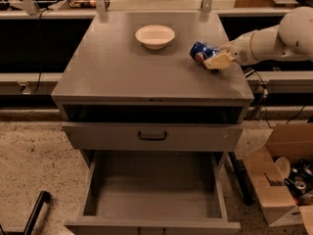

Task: Pick pepsi can from middle drawer and place on counter

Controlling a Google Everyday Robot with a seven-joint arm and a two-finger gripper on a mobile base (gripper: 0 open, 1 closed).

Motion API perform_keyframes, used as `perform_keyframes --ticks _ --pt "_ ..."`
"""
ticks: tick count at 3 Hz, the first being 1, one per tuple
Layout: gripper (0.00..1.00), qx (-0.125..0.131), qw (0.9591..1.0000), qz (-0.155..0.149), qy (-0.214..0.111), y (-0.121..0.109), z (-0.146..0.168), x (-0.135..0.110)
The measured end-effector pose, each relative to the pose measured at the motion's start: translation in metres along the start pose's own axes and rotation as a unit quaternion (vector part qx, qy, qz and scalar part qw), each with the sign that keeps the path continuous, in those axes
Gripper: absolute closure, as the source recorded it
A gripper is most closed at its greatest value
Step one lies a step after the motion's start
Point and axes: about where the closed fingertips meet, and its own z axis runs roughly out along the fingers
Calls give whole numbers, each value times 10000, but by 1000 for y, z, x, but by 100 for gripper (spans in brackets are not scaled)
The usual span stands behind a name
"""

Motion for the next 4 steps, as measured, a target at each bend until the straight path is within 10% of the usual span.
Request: perform_keyframes --ticks 2,4 --pt "0 -49 10000 2 -4 3 5 0" --pt "0 74 9996 -208 195 4 -5 5"
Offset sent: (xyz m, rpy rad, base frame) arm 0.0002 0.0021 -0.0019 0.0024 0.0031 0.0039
